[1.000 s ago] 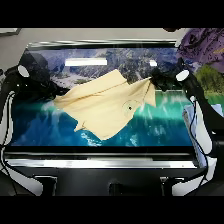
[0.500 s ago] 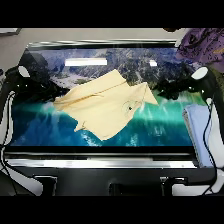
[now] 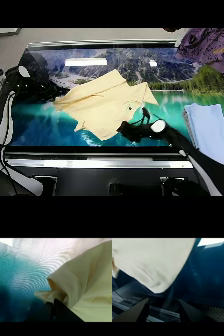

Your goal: Fold the clothes and pants, and hang the long-sleeved shirts on hangers.

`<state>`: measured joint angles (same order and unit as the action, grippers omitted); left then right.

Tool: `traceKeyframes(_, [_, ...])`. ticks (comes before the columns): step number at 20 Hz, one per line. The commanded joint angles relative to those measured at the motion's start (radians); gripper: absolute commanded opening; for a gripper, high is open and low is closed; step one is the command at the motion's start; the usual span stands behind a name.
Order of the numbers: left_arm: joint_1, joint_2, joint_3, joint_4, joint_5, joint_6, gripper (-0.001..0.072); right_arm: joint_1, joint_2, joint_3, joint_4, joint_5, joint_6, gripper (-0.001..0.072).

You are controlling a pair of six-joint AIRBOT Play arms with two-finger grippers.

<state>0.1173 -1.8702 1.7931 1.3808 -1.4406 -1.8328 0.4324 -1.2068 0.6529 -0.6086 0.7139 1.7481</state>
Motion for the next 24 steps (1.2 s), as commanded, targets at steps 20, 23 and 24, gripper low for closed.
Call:
traceKeyframes(20, [0.001, -0.004, 0.0, 0.001, 0.0, 0.0, 0.0016, 0.291, -0.195, -0.004, 0.312, -0.388, 0.014, 0.0255])
traceKeyframes(23, [0.001, -0.004, 0.0, 0.001, 0.001, 0.001, 0.0015, 0.291, -0.195, -0.004, 0.313, -0.444, 0.017, 0.0026])
traceKeyframes(24, [0.001, -0.004, 0.0, 0.002, 0.001, 0.001, 0.0015, 0.291, -0.195, -0.004, 0.313, -0.452, 0.021, 0.0026])
